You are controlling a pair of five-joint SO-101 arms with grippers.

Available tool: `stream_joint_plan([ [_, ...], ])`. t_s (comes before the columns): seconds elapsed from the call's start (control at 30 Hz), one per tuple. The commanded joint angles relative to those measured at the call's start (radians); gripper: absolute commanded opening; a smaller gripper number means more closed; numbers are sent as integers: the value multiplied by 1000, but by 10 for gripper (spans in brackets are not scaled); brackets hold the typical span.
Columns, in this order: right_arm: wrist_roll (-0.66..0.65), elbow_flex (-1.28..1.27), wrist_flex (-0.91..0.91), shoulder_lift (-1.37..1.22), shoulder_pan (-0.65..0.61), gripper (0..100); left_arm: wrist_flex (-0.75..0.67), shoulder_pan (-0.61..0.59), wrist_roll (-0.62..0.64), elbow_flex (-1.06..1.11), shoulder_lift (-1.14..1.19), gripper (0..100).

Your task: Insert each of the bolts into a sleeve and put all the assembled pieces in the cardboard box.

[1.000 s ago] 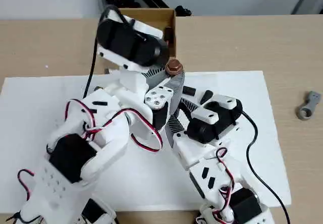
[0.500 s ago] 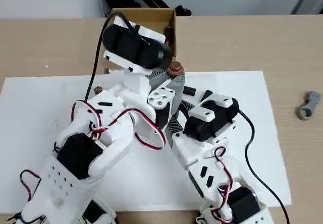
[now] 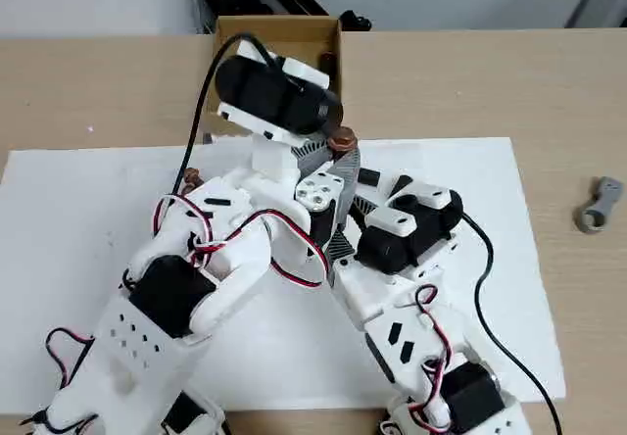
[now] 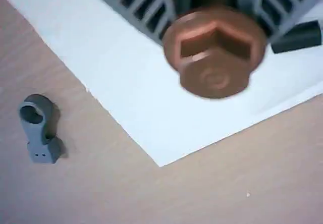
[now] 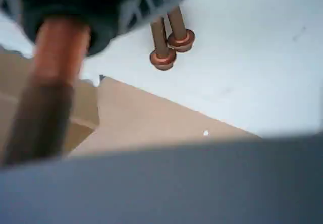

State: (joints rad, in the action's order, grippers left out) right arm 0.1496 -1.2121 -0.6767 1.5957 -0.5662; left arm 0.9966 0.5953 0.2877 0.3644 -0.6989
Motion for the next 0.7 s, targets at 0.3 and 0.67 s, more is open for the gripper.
stream_joint_plan([
  [0.3, -8, 26, -12, 13, -7, 2, 107, -20, 163, -71, -9, 130],
  [0.67, -8, 26, -8, 8, -1, 2, 158, -40, 95, -96, -14, 160],
])
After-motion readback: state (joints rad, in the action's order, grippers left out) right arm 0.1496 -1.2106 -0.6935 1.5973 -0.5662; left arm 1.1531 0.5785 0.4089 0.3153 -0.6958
